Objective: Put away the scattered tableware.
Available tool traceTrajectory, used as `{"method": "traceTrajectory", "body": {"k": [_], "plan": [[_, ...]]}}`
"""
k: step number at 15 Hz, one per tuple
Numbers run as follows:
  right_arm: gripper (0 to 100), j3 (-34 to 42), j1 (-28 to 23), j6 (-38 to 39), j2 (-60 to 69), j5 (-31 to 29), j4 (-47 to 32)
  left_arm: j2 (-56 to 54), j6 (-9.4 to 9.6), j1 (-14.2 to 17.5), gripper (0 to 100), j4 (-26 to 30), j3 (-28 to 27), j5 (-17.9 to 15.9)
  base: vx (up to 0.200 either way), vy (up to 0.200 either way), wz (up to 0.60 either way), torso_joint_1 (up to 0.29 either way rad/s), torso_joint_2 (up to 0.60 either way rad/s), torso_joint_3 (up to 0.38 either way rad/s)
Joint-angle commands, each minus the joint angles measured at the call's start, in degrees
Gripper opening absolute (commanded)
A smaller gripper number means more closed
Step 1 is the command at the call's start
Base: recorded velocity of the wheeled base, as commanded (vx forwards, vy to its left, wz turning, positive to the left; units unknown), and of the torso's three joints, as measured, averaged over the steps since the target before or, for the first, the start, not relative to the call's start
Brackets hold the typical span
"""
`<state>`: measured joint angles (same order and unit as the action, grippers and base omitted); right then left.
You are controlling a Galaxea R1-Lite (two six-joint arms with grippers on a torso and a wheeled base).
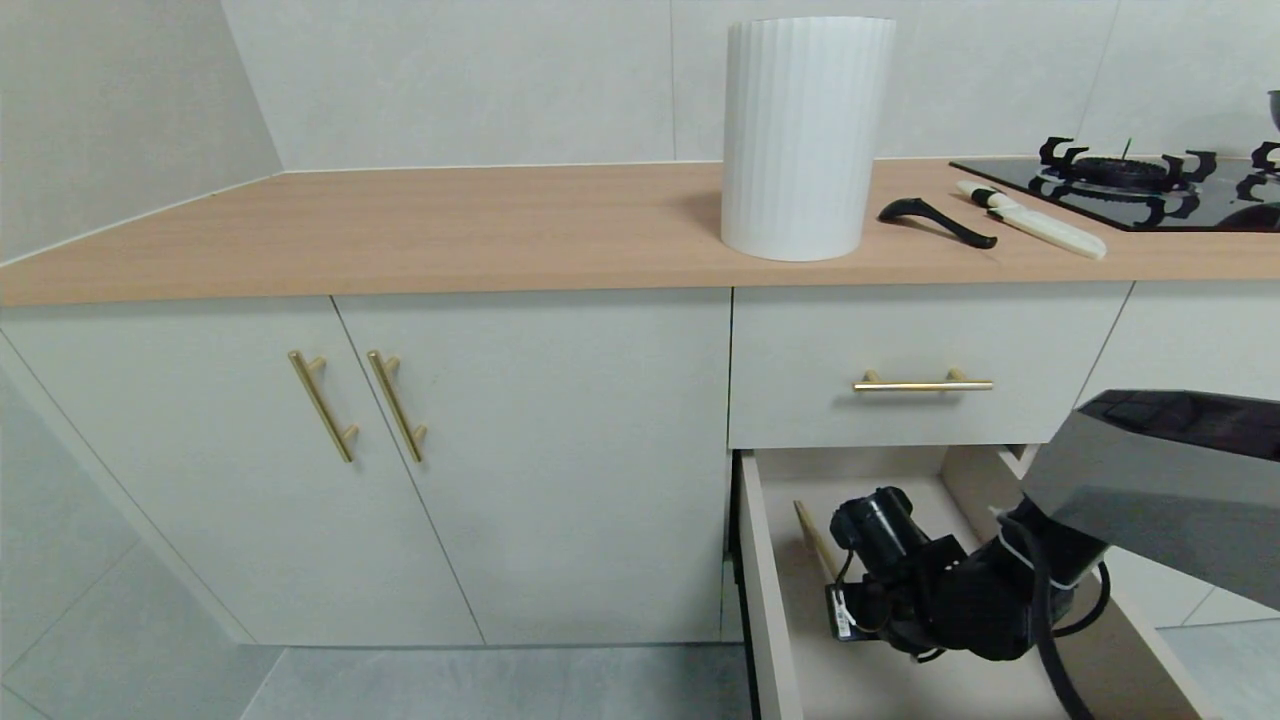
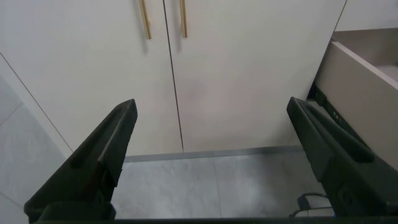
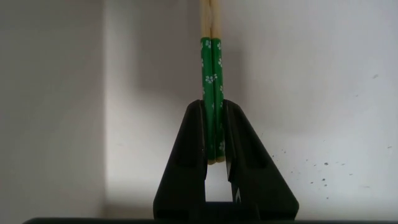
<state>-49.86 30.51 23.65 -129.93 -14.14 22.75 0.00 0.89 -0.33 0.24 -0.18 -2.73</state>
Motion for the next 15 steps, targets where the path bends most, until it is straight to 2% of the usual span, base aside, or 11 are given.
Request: {"method": "traceTrajectory", "body": {"k": [1,13,14,15], "plan": [[0,-0.1,0.1,0.0,-2.3,0.0,0.0,0.1,-0.01,0.0,100,0.0,0.0,0.0,0.000,0.000,0.00,0.000,0.00,0.000],[0,0.0,0.1,0.0,-2.8,-0.9,0.0,0.1,-0.01,0.0,100,0.0,0.0,0.0,0.000,0.000,0.00,0.000,0.00,0.000],[100,0.0,0.1,0.0,-2.8,-0.9,0.0,0.1,-0.01,0.0,100,0.0,0.0,0.0,0.000,0.000,0.00,0.000,0.00,0.000],[100,0.0,0.1,0.0,-2.8,-0.9,0.0,0.1,-0.01,0.0,100,0.0,0.0,0.0,0.000,0.000,0.00,0.000,0.00,0.000]]}}
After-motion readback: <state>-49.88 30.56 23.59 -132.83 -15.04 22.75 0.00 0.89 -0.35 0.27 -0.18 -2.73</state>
